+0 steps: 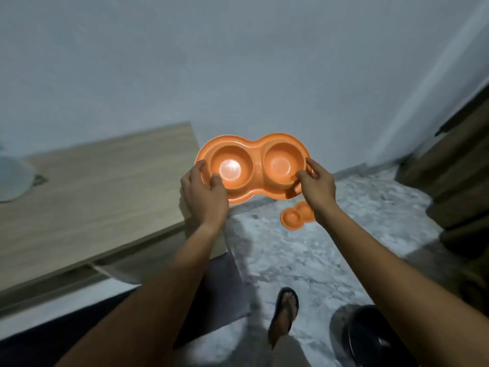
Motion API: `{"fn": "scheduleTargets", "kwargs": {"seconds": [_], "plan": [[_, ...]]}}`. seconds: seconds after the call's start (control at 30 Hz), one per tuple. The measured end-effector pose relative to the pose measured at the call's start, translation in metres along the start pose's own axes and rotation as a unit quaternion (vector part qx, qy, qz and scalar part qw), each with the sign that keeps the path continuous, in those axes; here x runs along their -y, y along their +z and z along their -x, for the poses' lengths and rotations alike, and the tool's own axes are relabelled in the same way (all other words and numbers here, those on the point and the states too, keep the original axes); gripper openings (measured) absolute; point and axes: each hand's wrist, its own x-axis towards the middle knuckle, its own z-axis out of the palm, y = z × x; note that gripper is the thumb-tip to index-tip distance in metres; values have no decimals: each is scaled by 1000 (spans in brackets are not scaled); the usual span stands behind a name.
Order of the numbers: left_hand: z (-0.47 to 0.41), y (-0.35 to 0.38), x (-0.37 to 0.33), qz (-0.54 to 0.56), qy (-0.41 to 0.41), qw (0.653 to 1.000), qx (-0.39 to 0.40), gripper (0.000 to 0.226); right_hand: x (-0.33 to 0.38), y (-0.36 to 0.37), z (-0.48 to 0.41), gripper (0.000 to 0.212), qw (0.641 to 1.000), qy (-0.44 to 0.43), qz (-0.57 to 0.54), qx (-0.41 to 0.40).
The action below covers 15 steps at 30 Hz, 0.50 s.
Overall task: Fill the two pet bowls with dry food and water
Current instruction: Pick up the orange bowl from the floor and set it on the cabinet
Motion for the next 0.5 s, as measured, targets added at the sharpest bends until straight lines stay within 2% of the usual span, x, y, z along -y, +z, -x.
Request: {"fn": "scheduleTargets", "kwargs": {"seconds": [0.1,0.27,0.5], "plan": [[-9,-84,-19,19,15,1000,-4,40,45,11,64,52,999,-28,-25,29],[-28,-196,-23,-14,30,999,-41,41,94,67,131,52,995,-52,-49,63],[-31,-326,38,-52,-44,988,-140,41,120,175,208,51,978,-79,-20,194]]}}
